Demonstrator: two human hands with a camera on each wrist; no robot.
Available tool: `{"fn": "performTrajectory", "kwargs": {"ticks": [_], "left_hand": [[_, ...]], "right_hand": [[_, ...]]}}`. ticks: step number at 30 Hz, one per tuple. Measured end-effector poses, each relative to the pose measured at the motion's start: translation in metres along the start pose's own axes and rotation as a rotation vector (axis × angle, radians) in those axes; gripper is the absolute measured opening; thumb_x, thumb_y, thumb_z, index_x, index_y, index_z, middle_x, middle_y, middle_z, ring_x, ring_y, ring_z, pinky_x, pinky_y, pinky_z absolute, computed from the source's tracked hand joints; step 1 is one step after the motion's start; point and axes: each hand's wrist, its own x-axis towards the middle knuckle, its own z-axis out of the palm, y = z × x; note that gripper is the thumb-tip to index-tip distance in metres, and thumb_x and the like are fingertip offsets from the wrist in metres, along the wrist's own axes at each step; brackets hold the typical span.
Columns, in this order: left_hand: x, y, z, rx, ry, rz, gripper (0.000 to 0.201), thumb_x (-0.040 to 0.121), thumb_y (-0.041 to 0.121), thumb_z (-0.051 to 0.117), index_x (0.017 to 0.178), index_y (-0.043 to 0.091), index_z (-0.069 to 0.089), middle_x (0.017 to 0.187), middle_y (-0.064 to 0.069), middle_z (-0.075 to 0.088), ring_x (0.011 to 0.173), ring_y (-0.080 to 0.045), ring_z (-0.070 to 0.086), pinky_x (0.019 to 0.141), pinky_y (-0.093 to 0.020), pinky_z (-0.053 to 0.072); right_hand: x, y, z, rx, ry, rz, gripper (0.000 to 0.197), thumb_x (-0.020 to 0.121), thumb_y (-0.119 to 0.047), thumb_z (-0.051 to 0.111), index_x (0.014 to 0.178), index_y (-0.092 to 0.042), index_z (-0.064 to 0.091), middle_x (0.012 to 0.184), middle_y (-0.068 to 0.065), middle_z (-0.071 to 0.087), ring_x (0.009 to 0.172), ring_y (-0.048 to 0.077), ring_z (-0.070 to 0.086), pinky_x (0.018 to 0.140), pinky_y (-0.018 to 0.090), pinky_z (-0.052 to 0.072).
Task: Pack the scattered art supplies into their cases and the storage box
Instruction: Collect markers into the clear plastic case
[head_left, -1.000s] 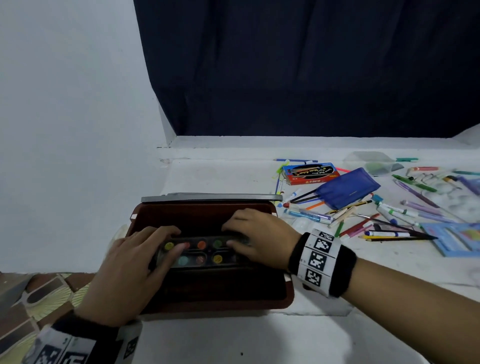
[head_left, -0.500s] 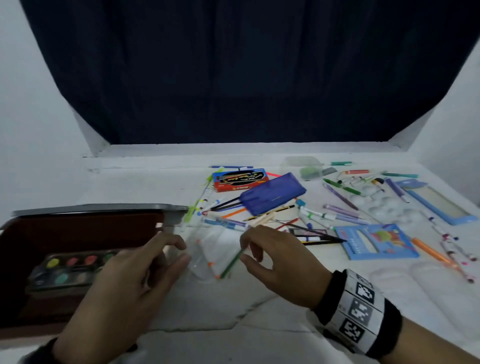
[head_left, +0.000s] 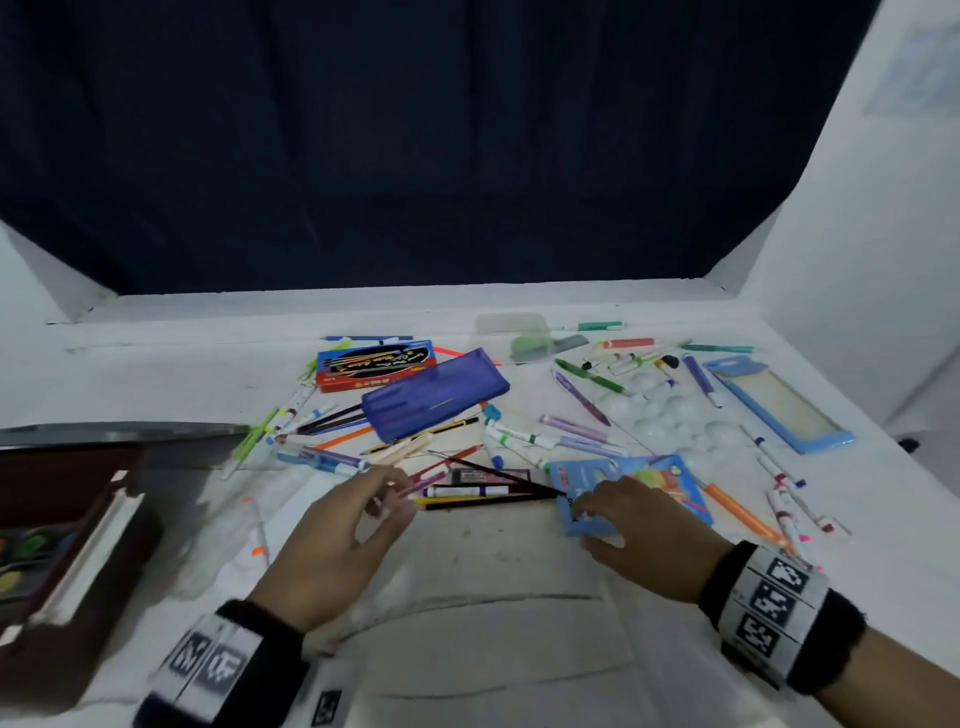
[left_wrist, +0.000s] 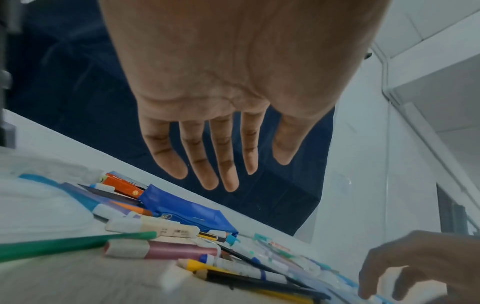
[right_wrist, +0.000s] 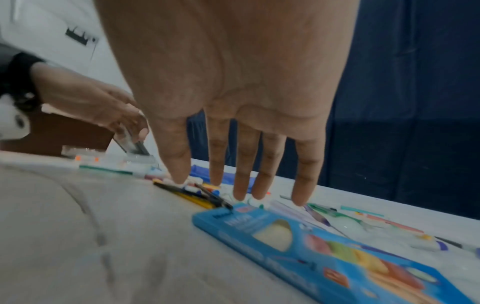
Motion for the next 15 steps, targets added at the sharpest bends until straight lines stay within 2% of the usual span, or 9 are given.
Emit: {"fn": "performTrajectory", "kwargs": {"ticks": [2, 4, 6, 8, 11, 13, 15], "left_hand": [[0.028, -0.008, 0.004, 0.052, -0.021, 0.014, 0.030, 0.092, 0.059, 0.049, 0.110, 0.035, 0.057, 0.101, 0.016, 0.063, 0.096, -0.004, 0.058, 0.081, -0.024, 0.047], [0.058, -0.019, 0.007, 0.124, -0.042, 0.008, 0.033, 0.092, 0.061, 0.045, 0.112, 0.037, 0.054, 0.107, 0.013, 0.063, 0.101, -0.009, 0.059, 0.086, -0.034, 0.050], [0.084, -0.028, 0.007, 0.209, -0.043, -0.014, 0.035, 0.092, 0.060, 0.047, 0.114, 0.035, 0.055, 0.110, 0.009, 0.064, 0.105, -0.015, 0.060, 0.088, -0.038, 0.050], [0.103, -0.035, 0.006, 0.318, -0.065, -0.069, 0.044, 0.092, 0.058, 0.051, 0.124, 0.028, 0.055, 0.121, 0.003, 0.063, 0.112, -0.020, 0.058, 0.092, -0.036, 0.048], [0.116, -0.048, 0.004, 0.362, -0.157, -0.172, 0.060, 0.088, 0.065, 0.049, 0.136, 0.029, 0.049, 0.136, 0.003, 0.057, 0.123, -0.019, 0.054, 0.099, -0.033, 0.044], [0.116, -0.059, 0.005, 0.333, -0.224, -0.163, 0.061, 0.086, 0.066, 0.045, 0.137, 0.033, 0.047, 0.136, 0.005, 0.057, 0.121, -0.017, 0.055, 0.099, -0.034, 0.045], [0.115, -0.068, 0.007, 0.296, -0.248, -0.110, 0.058, 0.083, 0.065, 0.040, 0.133, 0.037, 0.047, 0.133, 0.007, 0.058, 0.120, -0.016, 0.057, 0.099, -0.039, 0.047]], "right_hand": [[0.008, 0.015, 0.003, -0.081, -0.088, 0.018, 0.053, 0.093, -0.053, 0.051, 0.141, -0.034, 0.042, 0.144, -0.007, 0.044, 0.132, 0.015, 0.038, 0.109, 0.036, 0.035], [0.020, 0.024, 0.003, -0.147, -0.155, 0.019, 0.059, 0.093, -0.057, 0.049, 0.145, -0.035, 0.036, 0.150, -0.005, 0.037, 0.139, 0.018, 0.033, 0.112, 0.040, 0.032], [0.034, 0.028, 0.001, -0.174, -0.174, 0.024, 0.054, 0.093, -0.058, 0.045, 0.142, -0.037, 0.038, 0.144, -0.006, 0.042, 0.134, 0.019, 0.039, 0.107, 0.039, 0.037], [0.052, 0.028, -0.006, -0.154, -0.159, 0.026, 0.046, 0.094, -0.057, 0.043, 0.135, -0.037, 0.043, 0.133, -0.008, 0.050, 0.123, 0.018, 0.050, 0.098, 0.036, 0.042], [0.085, 0.025, -0.021, -0.103, -0.107, 0.039, 0.042, 0.096, -0.055, 0.042, 0.131, -0.033, 0.048, 0.128, -0.022, 0.048, 0.114, 0.015, 0.057, 0.089, 0.030, 0.046], [0.113, 0.025, -0.031, -0.041, -0.041, 0.065, 0.039, 0.096, -0.056, 0.042, 0.126, -0.032, 0.051, 0.119, -0.011, 0.060, 0.106, 0.017, 0.060, 0.083, 0.030, 0.048], [0.146, 0.028, -0.042, -0.041, 0.066, 0.059, 0.036, 0.095, -0.053, 0.045, 0.123, -0.031, 0.053, 0.110, -0.005, 0.063, 0.099, 0.018, 0.061, 0.080, 0.031, 0.049]]}}
